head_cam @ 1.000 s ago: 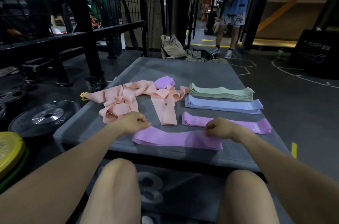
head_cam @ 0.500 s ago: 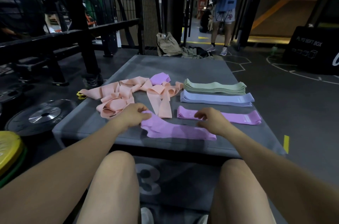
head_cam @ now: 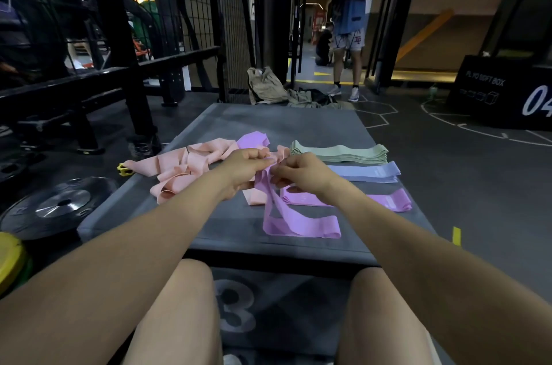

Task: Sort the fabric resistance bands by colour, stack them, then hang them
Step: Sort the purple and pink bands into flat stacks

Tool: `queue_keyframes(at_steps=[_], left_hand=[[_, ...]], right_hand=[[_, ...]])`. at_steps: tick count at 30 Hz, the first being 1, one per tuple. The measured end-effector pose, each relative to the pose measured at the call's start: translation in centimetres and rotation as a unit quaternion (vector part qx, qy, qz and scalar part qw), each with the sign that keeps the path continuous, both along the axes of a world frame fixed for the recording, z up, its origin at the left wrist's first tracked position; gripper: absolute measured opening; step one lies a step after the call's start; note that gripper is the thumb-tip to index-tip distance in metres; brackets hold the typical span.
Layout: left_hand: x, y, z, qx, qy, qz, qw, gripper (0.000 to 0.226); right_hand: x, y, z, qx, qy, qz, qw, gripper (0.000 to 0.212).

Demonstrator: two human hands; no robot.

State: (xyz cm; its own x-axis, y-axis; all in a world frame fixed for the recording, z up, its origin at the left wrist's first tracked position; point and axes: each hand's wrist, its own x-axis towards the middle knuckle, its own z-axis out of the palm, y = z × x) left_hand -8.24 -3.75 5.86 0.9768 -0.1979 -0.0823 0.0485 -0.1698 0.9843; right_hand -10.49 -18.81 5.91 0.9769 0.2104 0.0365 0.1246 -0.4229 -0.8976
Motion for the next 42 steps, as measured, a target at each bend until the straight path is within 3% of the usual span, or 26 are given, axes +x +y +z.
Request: queue_keyframes(at_steps=[4,7,11,14,21,26,31,36,42], left_hand=[[-0.1,-0.8,0.8,-0.011,-0.017,-0.004,1.0,0.008],[-0.2,-1.4,1.4,-0.021,-0.012,-0.024,0.999,0.01],[0.1,-2.0,2.1,-0.013,-0.031,-0.026,0.999,0.011],[0.4,-2.4,2.7,-0.003,-0.061,-0.039,0.997,0.01],[0.9,-4.6,2.9,0.039,-0.104,-0.123,0.986,0.013],[0.9,-6.2,2.6,0.067,-0.105,-0.16,0.979,0.011],[0.4,-8.3,2.5,0.068,-0.09,-0.175,0.978,0.015],[0.8,-8.5,2.0,0.055,-0.085,-0.151,0.983,0.017],[0.9,-8.2,2.1,0.065,-0.11,-0.146,0.981,0.007]], right_hand=[[0.1,-0.8,1.1,0.035,0.039,-0.015,0.999,0.024],[0.2,-1.2,1.6,0.02,0.005,-0.033,0.999,0.02],[0.4,-2.3,2.6,-0.079,-0.059,-0.066,0.993,0.034],[0.5,-3.3,3.9,-0.159,-0.091,-0.067,0.981,0.027],[0.3,-5.7,6.2,-0.217,-0.162,-0.057,0.961,0.021],[0.3,-7.8,6.1,-0.202,-0.171,-0.111,0.958,0.022],[0.3,-8.5,5.6,-0.161,-0.182,-0.162,0.957,0.039],[0.5,-8.8,5.3,-0.157,-0.192,-0.17,0.954,0.018],[0.6,-8.5,4.9,-0.143,-0.184,-0.151,0.961,0.018]])
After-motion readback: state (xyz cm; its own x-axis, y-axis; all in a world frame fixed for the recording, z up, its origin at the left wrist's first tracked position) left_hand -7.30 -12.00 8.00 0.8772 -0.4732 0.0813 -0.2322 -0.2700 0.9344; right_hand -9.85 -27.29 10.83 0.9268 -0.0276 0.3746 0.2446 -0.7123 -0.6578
